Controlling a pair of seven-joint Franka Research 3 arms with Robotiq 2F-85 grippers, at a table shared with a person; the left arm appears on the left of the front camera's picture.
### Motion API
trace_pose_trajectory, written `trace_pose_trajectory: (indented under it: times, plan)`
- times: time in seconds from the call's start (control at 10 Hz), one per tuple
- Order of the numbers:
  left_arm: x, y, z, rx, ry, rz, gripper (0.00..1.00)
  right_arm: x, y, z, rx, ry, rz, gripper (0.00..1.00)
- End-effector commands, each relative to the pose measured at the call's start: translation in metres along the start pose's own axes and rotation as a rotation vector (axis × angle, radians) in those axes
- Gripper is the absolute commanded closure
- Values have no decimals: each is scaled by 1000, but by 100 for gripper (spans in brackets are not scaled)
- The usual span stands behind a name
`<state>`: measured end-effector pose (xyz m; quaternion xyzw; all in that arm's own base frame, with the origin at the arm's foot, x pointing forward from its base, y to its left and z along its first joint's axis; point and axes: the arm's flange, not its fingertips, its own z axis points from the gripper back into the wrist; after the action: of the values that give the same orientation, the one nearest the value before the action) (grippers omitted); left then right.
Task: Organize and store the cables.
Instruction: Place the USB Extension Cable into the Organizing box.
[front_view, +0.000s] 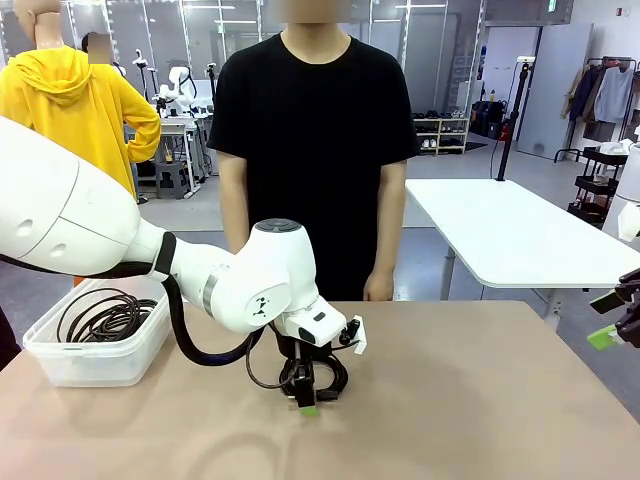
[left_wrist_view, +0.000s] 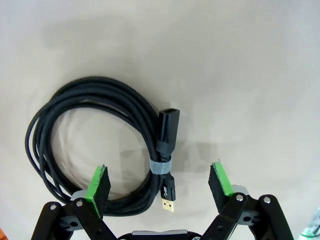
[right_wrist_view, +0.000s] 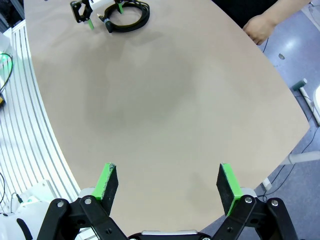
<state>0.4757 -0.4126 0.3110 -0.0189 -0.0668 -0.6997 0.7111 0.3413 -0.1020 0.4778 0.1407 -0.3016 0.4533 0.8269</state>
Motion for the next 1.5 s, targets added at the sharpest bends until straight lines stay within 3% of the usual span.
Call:
trace_pose_trajectory:
  times: [0.0, 0.1, 0.2, 0.3, 0.4, 0.5, 0.8, 1.1, 1.4]
  plan:
    - [4, 6, 0, -53, -21, -21, 0, 2, 0, -1, 7, -7, -4, 0]
    - [3, 9, -2, -67, -20, -14, 0, 2, 0, -1, 7, -7, -4, 0]
    - [3, 11, -3, -76, -13, 1, 14, 2, 0, -1, 7, -7, -4, 0]
    - [2, 12, -4, -92, -2, 10, 60, 2, 0, -1, 7, -7, -4, 0]
    - [2, 12, -4, -94, -3, 5, 74, 2, 0, -1, 7, -7, -4, 0]
    - [2, 12, -3, -97, -4, 2, 100, 2, 0, -1, 7, -7, -4, 0]
    - [1, 11, -1, -117, -10, 5, 97, 2, 0, -1, 7, -7, -4, 0]
    - [1, 5, 12, -104, 13, 6, 100, 2, 0, -1, 7, -7, -4, 0]
    - [2, 0, 68, -65, 62, -43, 100, 2, 0, -1, 7, -7, -4, 0]
